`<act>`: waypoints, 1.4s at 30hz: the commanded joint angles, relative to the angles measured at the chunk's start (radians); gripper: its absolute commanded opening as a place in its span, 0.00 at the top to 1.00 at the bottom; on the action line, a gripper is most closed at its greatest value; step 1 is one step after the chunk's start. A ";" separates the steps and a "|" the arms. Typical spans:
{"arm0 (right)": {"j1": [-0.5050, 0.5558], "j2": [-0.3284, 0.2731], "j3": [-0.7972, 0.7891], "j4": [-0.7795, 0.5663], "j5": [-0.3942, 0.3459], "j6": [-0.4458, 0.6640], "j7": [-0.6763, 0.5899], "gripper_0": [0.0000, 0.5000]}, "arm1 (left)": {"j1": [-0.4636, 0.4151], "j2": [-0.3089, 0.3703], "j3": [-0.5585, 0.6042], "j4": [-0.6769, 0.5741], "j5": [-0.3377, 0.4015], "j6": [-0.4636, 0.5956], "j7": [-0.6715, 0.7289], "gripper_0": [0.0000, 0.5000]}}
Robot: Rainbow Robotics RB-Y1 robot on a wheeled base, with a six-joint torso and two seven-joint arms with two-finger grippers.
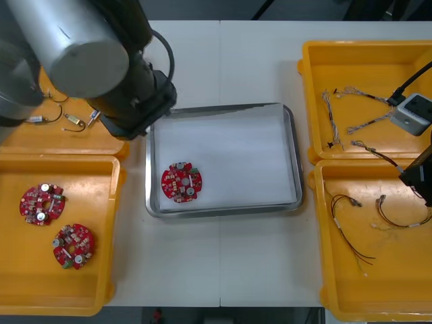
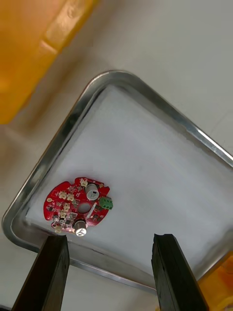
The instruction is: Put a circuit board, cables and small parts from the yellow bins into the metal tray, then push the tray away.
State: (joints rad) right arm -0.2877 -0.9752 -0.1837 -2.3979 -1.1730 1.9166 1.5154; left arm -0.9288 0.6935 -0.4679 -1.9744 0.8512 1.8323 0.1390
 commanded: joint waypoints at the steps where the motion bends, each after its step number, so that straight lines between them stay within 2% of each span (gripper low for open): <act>1: -0.005 -0.034 0.026 -0.006 0.003 0.003 -0.011 1.00 | -0.059 0.123 0.097 -0.032 0.086 0.010 0.002 0.00; 6: -0.024 -0.034 0.036 -0.006 0.026 0.003 0.003 1.00 | -0.059 0.205 0.144 -0.023 0.174 0.007 -0.018 0.00; 11: -0.100 -0.033 0.121 -0.006 0.047 0.003 0.006 1.00 | -0.062 0.305 0.169 0.040 0.267 -0.044 -0.032 0.00; 18: -0.211 -0.031 0.282 0.008 0.088 0.003 0.006 1.00 | -0.064 0.368 0.172 0.135 0.287 -0.064 -0.030 0.00; 27: -0.378 0.012 0.481 0.102 0.092 0.003 0.040 1.00 | -0.076 0.397 0.176 0.308 0.223 -0.137 -0.030 0.00; 30: -0.436 0.039 0.543 0.151 0.105 0.003 0.144 1.00 | -0.091 0.399 0.176 0.379 0.198 -0.159 -0.033 0.00; 35: -0.519 0.101 0.604 0.276 0.088 -0.014 0.312 1.00 | -0.117 0.397 0.176 0.485 0.140 -0.200 -0.041 0.00; 42: -0.539 0.181 0.630 0.381 0.081 -0.108 0.425 1.00 | -0.157 0.399 0.175 0.617 0.066 -0.255 -0.058 0.00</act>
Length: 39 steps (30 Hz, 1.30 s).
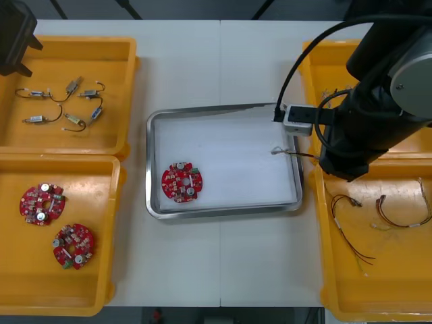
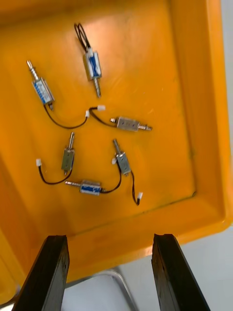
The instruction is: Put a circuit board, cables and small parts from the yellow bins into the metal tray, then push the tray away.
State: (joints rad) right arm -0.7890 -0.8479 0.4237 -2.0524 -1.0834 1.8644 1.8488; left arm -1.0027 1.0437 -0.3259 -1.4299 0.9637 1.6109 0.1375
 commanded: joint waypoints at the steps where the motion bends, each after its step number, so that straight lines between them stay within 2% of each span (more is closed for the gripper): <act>1: -0.041 0.058 0.032 0.041 -0.004 -0.065 0.098 1.00 | -0.091 0.047 0.033 0.086 -0.051 -0.037 -0.059 0.00; 4: -0.058 0.073 0.093 0.057 0.019 -0.106 0.095 1.00 | -0.114 0.047 0.034 0.161 -0.066 -0.063 -0.073 0.00; 10: -0.107 0.099 0.250 0.094 0.092 -0.169 0.076 1.00 | -0.145 0.012 0.034 0.301 -0.125 -0.120 -0.187 0.00; 20: -0.107 0.124 0.403 0.120 0.229 -0.320 0.046 1.00 | -0.192 -0.096 0.033 0.526 -0.261 -0.267 -0.357 0.00; 25: -0.105 0.135 0.451 0.123 0.283 -0.367 -0.022 1.00 | -0.192 -0.134 0.008 0.583 -0.289 -0.347 -0.381 0.00; 35: -0.105 0.159 0.486 0.169 0.306 -0.404 -0.034 1.00 | -0.192 -0.195 -0.125 0.698 -0.315 -0.497 -0.389 0.00; 36: -0.105 0.159 0.486 0.169 0.306 -0.403 -0.034 0.98 | -0.194 -0.199 -0.130 0.704 -0.318 -0.503 -0.391 0.00; 37: -0.104 0.159 0.489 0.169 0.309 -0.404 -0.036 0.77 | -0.192 -0.203 -0.137 0.718 -0.318 -0.514 -0.392 0.00; 38: -0.104 0.159 0.492 0.170 0.310 -0.404 -0.039 0.77 | -0.192 -0.209 -0.148 0.730 -0.318 -0.526 -0.397 0.00; 39: -0.104 0.159 0.492 0.170 0.310 -0.404 -0.040 0.25 | -0.192 -0.211 -0.150 0.735 -0.318 -0.528 -0.398 0.00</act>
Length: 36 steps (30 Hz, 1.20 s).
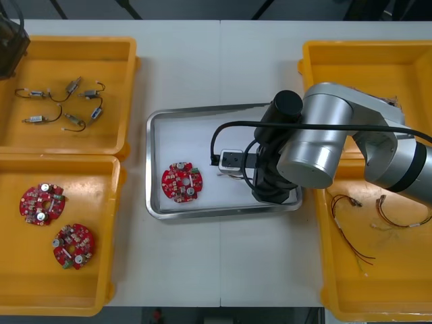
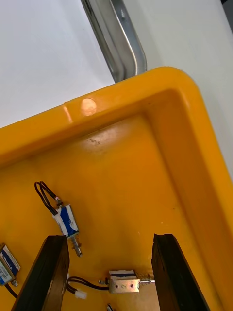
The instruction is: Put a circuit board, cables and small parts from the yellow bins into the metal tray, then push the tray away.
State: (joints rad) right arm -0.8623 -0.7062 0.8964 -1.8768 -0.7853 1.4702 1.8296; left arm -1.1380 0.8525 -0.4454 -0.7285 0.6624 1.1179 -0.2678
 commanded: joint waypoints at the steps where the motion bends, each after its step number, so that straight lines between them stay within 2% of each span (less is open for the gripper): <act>1: -0.031 0.017 0.022 -0.002 0.009 -0.008 -0.026 0.01 | -0.057 -0.026 -0.039 0.046 -0.018 -0.043 0.004 0.00; 11: -0.027 -0.004 -0.010 -0.031 -0.032 0.019 -0.058 0.00 | -0.057 -0.064 -0.070 0.118 -0.020 -0.104 -0.019 0.00; 20: -0.027 -0.061 -0.146 -0.107 -0.184 0.125 -0.092 0.00 | -0.055 -0.089 -0.110 0.166 -0.017 -0.130 -0.039 0.00; 29: -0.026 -0.113 -0.313 -0.136 -0.342 0.243 -0.171 0.00 | -0.017 -0.105 -0.119 0.184 -0.015 -0.213 -0.044 0.00; 36: -0.027 -0.151 -0.421 -0.136 -0.362 0.299 -0.277 0.00 | -0.017 -0.105 -0.133 0.205 -0.020 -0.211 -0.053 0.00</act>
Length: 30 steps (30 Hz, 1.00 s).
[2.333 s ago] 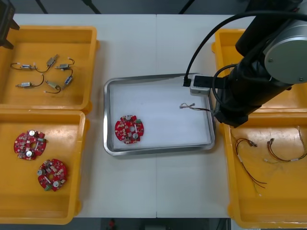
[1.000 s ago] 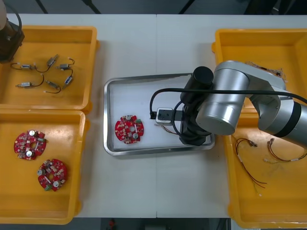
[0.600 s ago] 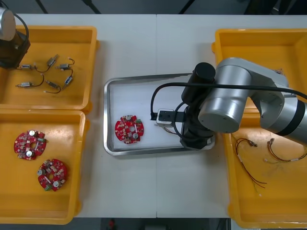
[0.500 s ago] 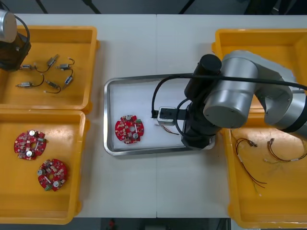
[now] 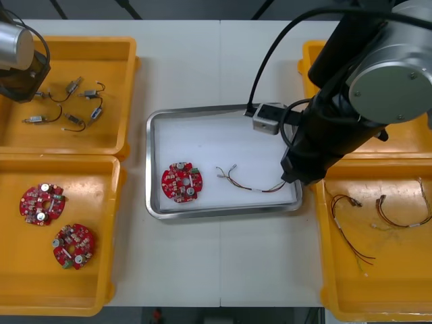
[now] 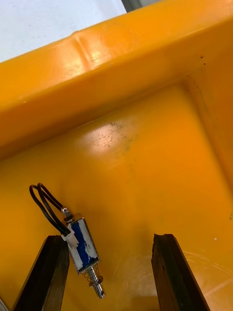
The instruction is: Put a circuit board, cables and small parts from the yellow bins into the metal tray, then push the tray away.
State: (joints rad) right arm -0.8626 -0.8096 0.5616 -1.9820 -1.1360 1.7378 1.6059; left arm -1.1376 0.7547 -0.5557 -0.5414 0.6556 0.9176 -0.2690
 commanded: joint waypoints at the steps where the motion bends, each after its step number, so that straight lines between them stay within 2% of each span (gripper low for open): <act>1: -0.027 -0.053 -0.111 -0.031 -0.011 0.045 -0.073 0.00 | -0.018 -0.008 -0.023 0.026 -0.013 -0.013 -0.055 0.00; 6: -0.026 -0.069 -0.207 -0.024 -0.011 0.114 -0.152 0.00 | -0.018 -0.008 -0.021 0.054 -0.013 -0.016 -0.072 0.00; 13: -0.027 -0.089 -0.322 0.078 -0.011 0.155 -0.271 0.00 | -0.008 -0.011 -0.021 0.060 0.001 -0.029 -0.092 0.00; 21: -0.027 -0.092 -0.374 0.235 0.091 0.123 -0.389 0.00 | 0.010 -0.015 -0.023 0.060 0.021 -0.062 -0.111 0.00; 30: -0.027 -0.094 -0.384 0.334 0.232 0.105 -0.529 0.00 | 0.033 -0.015 -0.023 0.060 0.039 -0.062 -0.127 0.00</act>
State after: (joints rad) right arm -0.8626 -0.8672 0.2134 -1.6675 -0.9398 1.8547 1.1363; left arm -1.1187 0.7466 -0.5610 -0.4833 0.6854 0.8662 -0.3419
